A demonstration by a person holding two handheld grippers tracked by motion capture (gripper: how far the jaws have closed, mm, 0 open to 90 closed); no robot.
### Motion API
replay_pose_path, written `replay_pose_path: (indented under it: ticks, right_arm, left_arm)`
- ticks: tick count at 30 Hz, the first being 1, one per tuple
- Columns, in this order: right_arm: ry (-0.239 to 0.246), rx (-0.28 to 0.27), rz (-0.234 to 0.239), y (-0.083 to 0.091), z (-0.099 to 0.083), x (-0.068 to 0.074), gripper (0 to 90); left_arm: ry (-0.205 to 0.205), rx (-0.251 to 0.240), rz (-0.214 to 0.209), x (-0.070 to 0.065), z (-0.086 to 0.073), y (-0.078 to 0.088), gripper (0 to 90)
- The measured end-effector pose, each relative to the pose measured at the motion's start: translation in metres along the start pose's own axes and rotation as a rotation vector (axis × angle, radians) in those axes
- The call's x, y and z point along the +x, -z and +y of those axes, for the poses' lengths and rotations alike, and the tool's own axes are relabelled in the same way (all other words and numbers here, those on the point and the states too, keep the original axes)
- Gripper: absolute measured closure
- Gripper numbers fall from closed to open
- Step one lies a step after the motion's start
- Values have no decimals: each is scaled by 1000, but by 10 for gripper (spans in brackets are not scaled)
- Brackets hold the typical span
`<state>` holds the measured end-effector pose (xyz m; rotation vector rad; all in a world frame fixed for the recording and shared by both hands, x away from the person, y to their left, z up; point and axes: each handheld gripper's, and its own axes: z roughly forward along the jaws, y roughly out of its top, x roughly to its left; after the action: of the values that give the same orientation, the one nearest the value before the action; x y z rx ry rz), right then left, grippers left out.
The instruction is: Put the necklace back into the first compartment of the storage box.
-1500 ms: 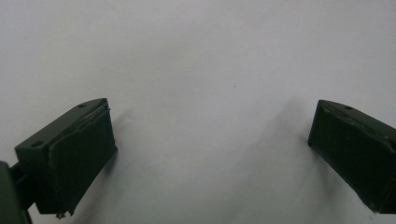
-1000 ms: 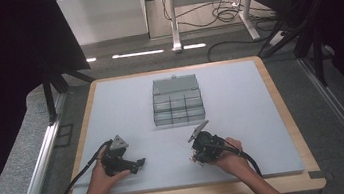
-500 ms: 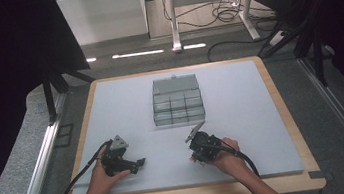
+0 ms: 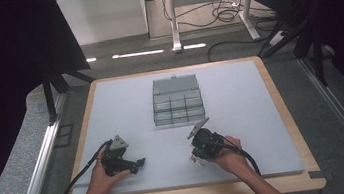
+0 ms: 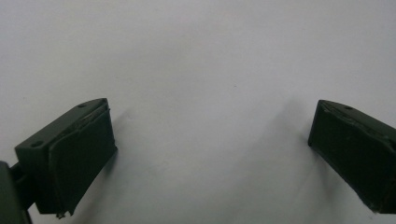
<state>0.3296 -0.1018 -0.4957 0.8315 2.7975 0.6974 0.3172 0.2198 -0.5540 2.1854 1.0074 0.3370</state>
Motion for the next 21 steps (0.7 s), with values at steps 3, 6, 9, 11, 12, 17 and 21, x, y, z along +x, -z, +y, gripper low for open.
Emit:
replay_pose_path:
  ticks: [3, 6, 9, 11, 12, 17, 21]
  right_arm:
    - [0, -31, 10, 7, 1, -1, 840]
    - [-1, -64, 13, 15, 2, -2, 841]
    - [-3, -98, 16, 24, 4, -2, 841]
    - [-9, -128, 18, 32, 5, -2, 841]
    - [-7, -136, 15, 34, 6, -2, 841]
    - [-2, -187, 17, 50, 10, 0, 841]
    - [1, -218, 21, 61, 14, 0, 841]
  left_arm:
    - [0, 0, 0, 0, 0, 0, 2]
    - [0, 0, 0, 0, 0, 0, 1]
    - [0, 0, 0, 0, 0, 0, 1]
    - [1, 0, 0, 0, 0, 0, 2]
    - [1, 0, 0, 0, 0, 0, 2]
    - [-2, 4, -1, 0, 0, 0, 2]
    - [-4, 4, -1, 0, 0, 0, 2]
